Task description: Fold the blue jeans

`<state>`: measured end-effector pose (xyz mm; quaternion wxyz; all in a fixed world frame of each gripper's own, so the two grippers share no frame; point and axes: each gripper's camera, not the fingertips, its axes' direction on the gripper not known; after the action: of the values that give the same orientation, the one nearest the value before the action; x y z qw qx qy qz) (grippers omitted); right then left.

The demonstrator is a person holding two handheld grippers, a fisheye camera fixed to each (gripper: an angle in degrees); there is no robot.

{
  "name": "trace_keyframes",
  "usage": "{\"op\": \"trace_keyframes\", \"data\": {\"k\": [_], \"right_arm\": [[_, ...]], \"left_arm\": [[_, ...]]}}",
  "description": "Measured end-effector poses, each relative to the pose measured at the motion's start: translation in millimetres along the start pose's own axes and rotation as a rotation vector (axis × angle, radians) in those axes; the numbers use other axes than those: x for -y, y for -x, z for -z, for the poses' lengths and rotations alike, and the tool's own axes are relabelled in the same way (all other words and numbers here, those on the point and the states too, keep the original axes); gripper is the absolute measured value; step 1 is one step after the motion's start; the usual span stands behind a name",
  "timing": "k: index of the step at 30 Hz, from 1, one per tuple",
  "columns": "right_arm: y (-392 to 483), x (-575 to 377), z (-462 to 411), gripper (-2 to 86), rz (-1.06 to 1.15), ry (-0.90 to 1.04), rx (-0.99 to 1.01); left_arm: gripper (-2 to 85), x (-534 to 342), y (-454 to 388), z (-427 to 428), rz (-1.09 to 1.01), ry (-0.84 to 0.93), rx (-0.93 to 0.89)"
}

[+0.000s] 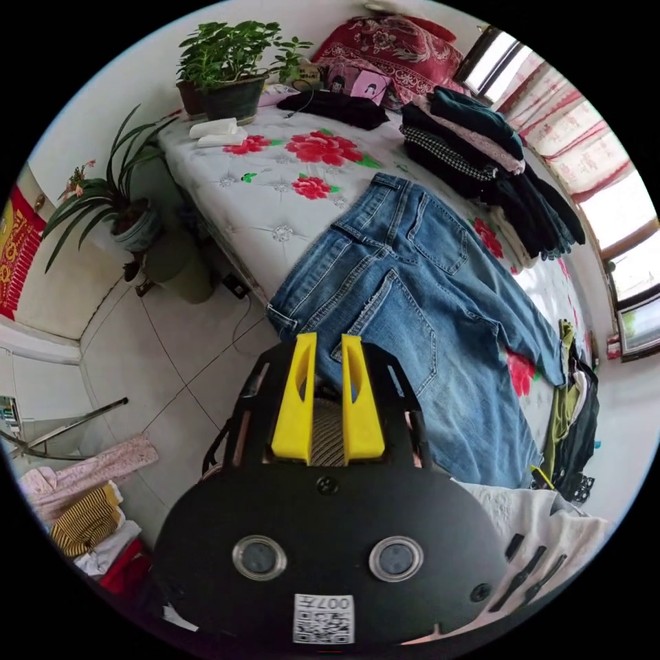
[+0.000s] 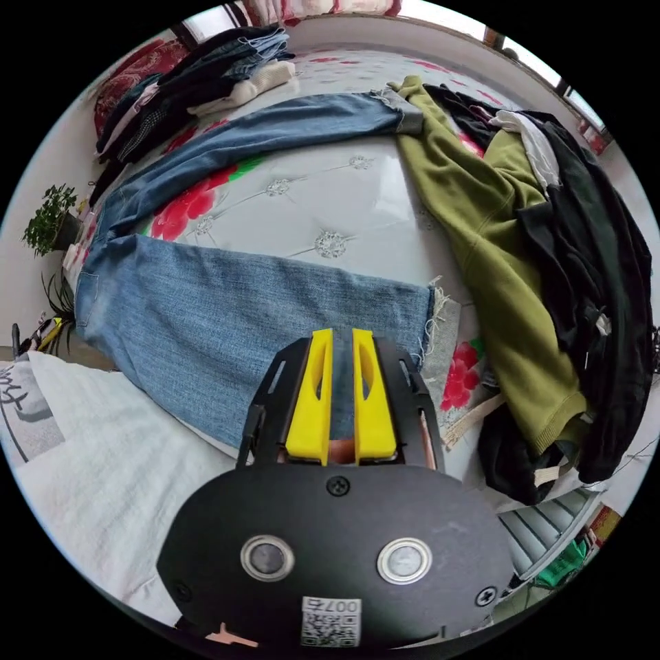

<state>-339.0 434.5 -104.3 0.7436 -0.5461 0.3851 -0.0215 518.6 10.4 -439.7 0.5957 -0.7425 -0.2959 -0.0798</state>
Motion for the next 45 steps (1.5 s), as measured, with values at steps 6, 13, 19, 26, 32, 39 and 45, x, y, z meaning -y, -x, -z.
{"op": "trace_keyframes", "data": {"k": [6,13,19,26,32,39,45], "right_arm": [[5,51,33,4.5,0.02,-0.202,0.034],[50,194,57,5.8,0.177,-0.246,-0.046],[100,336,29,7.8,0.391,-0.141,-0.224],[138,443,-54,6.6,0.657,0.163,-0.371],[154,453,-63,1.0,0.67,0.242,-0.332],[141,330,70,0.0,0.468,-0.259,-0.299],[168,131,127,0.1,0.4,-0.367,-0.448]], "left_arm": [[7.8,80,-44,5,-0.19,-0.05,0.007],[8.1,211,-123,-37,-0.411,-0.037,0.075],[10.5,297,-184,-98,-0.663,0.011,0.112],[3.9,296,-211,-173,-1.053,0.18,0.18],[-0.5,314,-185,-155,-1.012,0.181,0.079],[-0.8,268,-131,-9,-1.005,-0.116,-0.061],[-0.6,160,-66,88,-0.984,-0.224,-0.099]]}}
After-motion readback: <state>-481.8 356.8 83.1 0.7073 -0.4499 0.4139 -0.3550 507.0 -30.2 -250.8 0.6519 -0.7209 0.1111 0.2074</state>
